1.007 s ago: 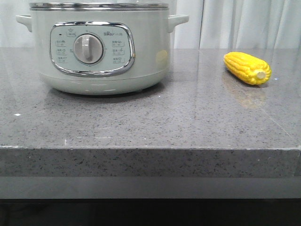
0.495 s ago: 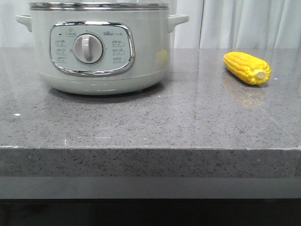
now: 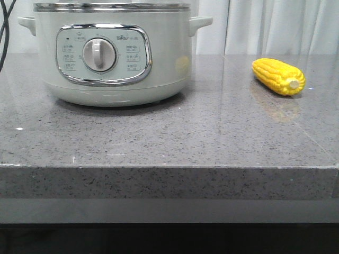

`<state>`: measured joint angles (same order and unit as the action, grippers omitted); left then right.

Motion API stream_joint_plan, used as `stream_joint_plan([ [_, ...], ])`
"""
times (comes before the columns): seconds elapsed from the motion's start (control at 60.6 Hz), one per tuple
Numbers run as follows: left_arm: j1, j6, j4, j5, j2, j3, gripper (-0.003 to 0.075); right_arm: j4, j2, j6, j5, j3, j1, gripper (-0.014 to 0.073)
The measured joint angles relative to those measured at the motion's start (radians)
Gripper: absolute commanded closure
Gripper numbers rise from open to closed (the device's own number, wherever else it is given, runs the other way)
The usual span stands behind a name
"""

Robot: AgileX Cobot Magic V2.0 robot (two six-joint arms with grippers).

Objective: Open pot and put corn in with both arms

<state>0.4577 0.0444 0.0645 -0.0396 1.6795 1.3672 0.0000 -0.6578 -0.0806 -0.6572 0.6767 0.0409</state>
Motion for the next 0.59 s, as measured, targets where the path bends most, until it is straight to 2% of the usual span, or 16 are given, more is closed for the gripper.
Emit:
stream_joint_plan([
  [0.165, 0.0, -0.006, -0.015, 0.002, 0.002, 0.002, 0.039, 0.0, 0.0, 0.0, 0.0, 0.0, 0.0, 0.0041],
  [0.264, 0.002, -0.014, -0.025, 0.004, 0.004, 0.006, 0.045, 0.0, 0.0, 0.0, 0.0, 0.0, 0.0, 0.0041],
  [0.396, 0.002, -0.012, -0.024, 0.002, 0.004, 0.007, 0.0496, 0.0, 0.0, 0.0, 0.0, 0.0, 0.0, 0.0041],
  [0.594, 0.002, -0.012, -0.024, -0.005, 0.006, 0.015, 0.05, 0.0, 0.0, 0.0, 0.0, 0.0, 0.0, 0.0041],
])
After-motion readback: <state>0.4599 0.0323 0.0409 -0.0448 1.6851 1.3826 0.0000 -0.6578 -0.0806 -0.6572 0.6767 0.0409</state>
